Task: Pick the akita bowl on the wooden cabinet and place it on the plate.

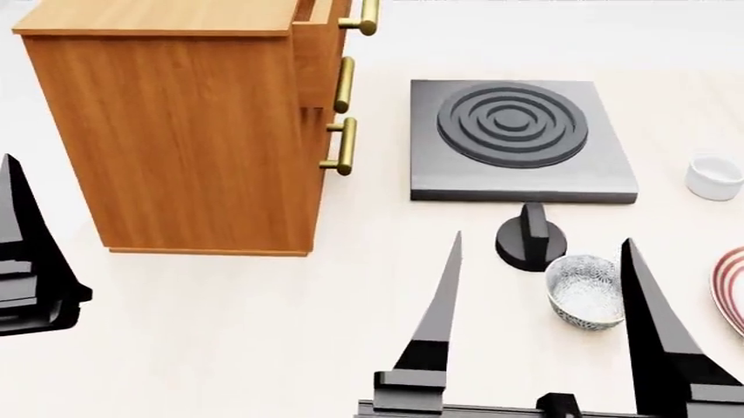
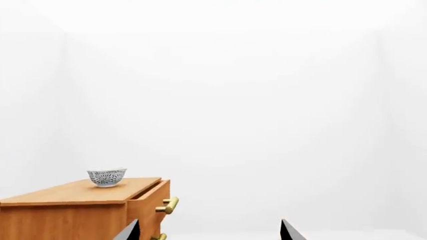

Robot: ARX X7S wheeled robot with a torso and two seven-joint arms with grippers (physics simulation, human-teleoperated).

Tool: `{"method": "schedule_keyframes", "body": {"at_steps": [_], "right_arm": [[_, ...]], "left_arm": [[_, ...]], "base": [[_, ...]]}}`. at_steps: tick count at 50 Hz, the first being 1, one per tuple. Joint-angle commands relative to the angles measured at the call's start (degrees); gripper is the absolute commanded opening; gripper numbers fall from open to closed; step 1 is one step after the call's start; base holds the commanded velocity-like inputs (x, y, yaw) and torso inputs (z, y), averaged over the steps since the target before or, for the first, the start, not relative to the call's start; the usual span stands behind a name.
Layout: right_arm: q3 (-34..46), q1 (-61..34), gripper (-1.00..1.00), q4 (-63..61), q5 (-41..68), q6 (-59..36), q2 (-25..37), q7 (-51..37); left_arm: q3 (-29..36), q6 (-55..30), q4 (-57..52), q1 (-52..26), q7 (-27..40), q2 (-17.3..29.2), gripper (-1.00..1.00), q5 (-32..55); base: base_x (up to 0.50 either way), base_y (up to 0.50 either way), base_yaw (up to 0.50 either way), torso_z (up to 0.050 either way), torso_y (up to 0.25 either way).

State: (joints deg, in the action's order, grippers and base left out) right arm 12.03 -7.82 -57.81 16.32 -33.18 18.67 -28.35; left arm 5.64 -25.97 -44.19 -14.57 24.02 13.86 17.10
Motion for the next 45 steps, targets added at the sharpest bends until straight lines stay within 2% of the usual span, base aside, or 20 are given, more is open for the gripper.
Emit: {"method": "schedule_keyframes", "body": {"at_steps": [1,45], "right_arm": [[1.7,-0.7,1.0,-1.7,1.9,0.9,2.9,-3.0],[5.0,-2.5,1.0,-1.4,5.6,2.9,8.0,-9.1]], "left_arm": [[0.1,-0.2,-0.7,-0.3,0.7,0.5,1.0,0.7],[1.3,0.9,-0.1,-0.5,2.2,2.0,1.0,2.3]], "base": [[0.37,0.0,0.0,0.0,0.0],[0.35,0.0,0.0,0.0,0.0]]}}
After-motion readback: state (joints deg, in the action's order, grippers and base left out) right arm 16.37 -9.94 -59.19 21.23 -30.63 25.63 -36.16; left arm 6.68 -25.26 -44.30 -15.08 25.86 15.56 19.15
